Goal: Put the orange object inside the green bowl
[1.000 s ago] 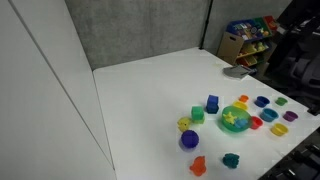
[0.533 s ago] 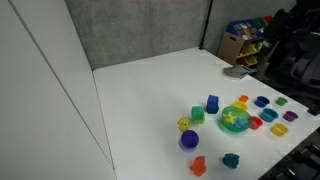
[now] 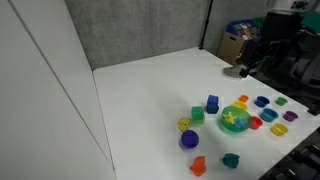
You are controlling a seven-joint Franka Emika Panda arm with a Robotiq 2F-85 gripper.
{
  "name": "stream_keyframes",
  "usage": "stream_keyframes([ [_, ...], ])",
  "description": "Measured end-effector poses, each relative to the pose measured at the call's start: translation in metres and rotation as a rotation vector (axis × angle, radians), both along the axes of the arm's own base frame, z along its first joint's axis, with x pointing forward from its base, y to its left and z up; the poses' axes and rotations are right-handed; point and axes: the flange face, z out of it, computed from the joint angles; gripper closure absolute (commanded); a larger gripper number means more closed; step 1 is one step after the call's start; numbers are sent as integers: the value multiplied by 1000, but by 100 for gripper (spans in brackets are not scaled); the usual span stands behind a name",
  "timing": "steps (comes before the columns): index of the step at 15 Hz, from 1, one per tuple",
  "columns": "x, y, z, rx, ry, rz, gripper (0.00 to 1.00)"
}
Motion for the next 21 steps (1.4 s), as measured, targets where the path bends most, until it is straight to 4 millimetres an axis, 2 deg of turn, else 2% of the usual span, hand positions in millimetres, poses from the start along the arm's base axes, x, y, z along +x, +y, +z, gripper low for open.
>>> stream_keyframes([
  [5,15,-3,-57,73,122,65,0],
  [8,20,2,-97,76,195,100,0],
  [14,24,37,-163,69,260,163,0],
  [18,20,65,-197,64,268,211,0],
  [21,16,79,-217,65,275,235,0],
])
